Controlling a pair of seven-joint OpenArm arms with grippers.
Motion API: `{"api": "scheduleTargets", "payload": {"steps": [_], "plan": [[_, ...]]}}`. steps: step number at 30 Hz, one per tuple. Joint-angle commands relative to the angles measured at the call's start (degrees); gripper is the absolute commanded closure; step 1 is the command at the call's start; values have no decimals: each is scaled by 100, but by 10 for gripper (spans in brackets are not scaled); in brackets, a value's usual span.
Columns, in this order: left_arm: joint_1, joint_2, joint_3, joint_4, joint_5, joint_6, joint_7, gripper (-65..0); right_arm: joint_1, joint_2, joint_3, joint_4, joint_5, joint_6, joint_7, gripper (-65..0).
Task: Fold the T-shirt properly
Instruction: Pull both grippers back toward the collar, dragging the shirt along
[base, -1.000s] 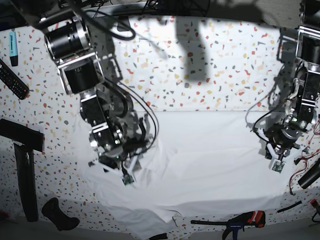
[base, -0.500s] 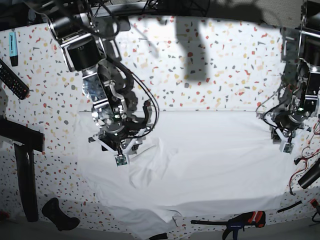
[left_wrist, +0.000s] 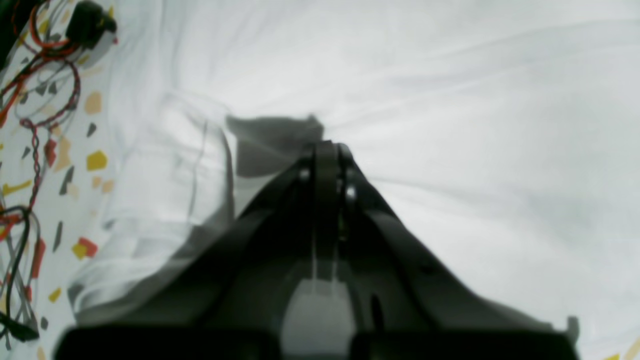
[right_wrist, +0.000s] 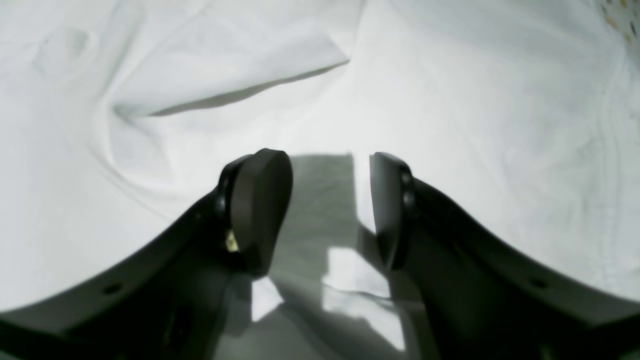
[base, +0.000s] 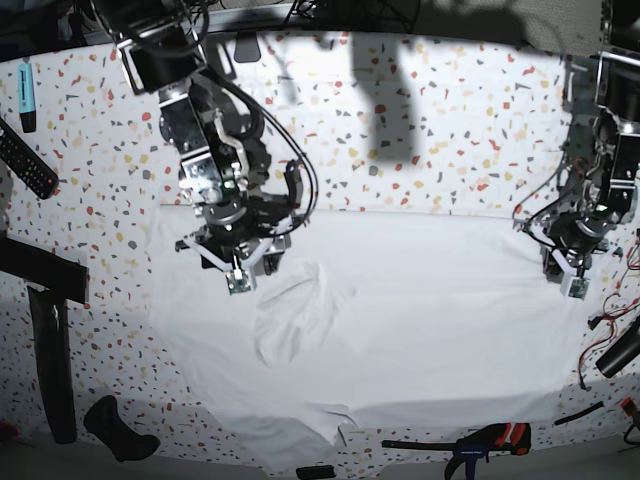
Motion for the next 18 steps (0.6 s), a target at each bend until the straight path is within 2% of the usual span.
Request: {"api": "scheduleTargets", "payload": {"steps": [1, 4, 9, 18], "plan": [[83, -68, 0, 24, 31, -72, 295, 0, -125, 68, 63, 70, 31, 87, -479, -302], [378, -68, 0, 212, 31, -92, 334, 0, -413, 81, 409, 304, 39, 125, -616, -302], [1036, -96, 0, 909, 31, -87, 520, 0, -905, 101, 863, 605, 37, 680, -656, -302], [2020, -79, -247, 2205, 37, 20, 730, 0, -1814, 365, 848, 885, 39, 726, -645, -301]]}}
